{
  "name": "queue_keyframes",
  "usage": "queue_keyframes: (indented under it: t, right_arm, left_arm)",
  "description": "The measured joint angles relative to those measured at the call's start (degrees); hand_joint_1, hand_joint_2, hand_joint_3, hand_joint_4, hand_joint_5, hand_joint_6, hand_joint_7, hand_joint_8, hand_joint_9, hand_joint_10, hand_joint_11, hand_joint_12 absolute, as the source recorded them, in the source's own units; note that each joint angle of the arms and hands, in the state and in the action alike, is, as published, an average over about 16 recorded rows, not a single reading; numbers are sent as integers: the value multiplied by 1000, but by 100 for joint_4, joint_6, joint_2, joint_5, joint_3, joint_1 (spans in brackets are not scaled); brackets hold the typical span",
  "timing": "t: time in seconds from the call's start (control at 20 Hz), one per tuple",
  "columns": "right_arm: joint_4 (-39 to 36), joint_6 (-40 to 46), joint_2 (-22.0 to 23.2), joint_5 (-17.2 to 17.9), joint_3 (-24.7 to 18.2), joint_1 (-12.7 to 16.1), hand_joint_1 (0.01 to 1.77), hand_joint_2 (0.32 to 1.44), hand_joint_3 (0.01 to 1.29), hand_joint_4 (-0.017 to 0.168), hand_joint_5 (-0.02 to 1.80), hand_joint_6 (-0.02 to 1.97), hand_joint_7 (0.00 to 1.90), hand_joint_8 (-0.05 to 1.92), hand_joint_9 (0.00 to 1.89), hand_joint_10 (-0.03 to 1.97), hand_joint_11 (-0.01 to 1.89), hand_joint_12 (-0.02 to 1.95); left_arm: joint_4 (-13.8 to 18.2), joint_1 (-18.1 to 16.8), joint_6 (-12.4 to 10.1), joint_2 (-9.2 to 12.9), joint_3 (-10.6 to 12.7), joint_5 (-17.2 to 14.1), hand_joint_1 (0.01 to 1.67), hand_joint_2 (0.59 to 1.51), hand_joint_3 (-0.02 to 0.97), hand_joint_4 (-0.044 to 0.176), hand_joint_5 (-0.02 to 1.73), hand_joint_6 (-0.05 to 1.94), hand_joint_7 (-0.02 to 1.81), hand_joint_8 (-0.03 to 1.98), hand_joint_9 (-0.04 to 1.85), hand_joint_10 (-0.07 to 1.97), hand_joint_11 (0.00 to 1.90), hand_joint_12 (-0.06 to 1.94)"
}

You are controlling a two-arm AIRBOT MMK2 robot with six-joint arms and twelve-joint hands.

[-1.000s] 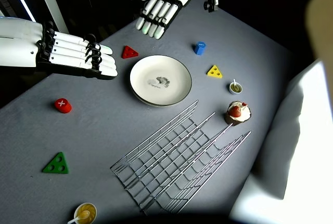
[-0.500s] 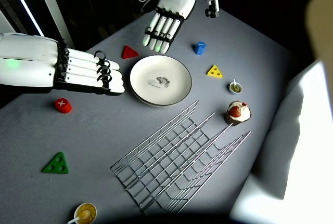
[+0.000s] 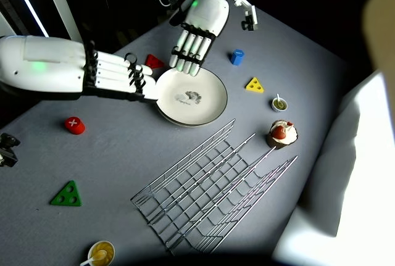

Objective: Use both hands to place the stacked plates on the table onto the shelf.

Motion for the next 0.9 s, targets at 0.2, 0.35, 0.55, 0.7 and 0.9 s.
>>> queue_keyframes:
  t: [0.2,0.35,0.55,0.7,0.9]
  right_arm:
    - [57,-38,-8,68,-17,-45,27,949,16,3,124,10,169,2,171,-5,172,23]
    - [59,-39,0,105,-34,-56,28,949,16,3,119,10,165,2,170,-4,174,23]
    - [49,-39,10,149,-52,-56,28,949,16,3,117,10,160,2,169,-4,176,23]
    - [43,-40,18,178,-60,-56,28,949,16,3,115,10,156,2,168,-5,176,23]
    - [26,-40,26,218,-70,-56,28,949,16,3,115,10,155,2,165,-5,173,23]
  left_arm:
    - [171,-62,-174,-109,174,87,74,889,0,4,62,2,91,0,80,-3,88,24]
    - [305,-101,-308,-168,284,111,73,889,0,2,57,0,89,0,79,-3,88,23]
    - [511,-108,-468,-230,371,107,73,889,0,-1,52,-4,93,0,82,-3,89,22]
    - [647,-76,-549,-259,388,107,72,887,0,-4,45,-7,93,0,81,-4,90,22]
    - [725,2,-580,-289,388,118,72,887,-1,-6,35,-12,89,-3,83,-4,90,21]
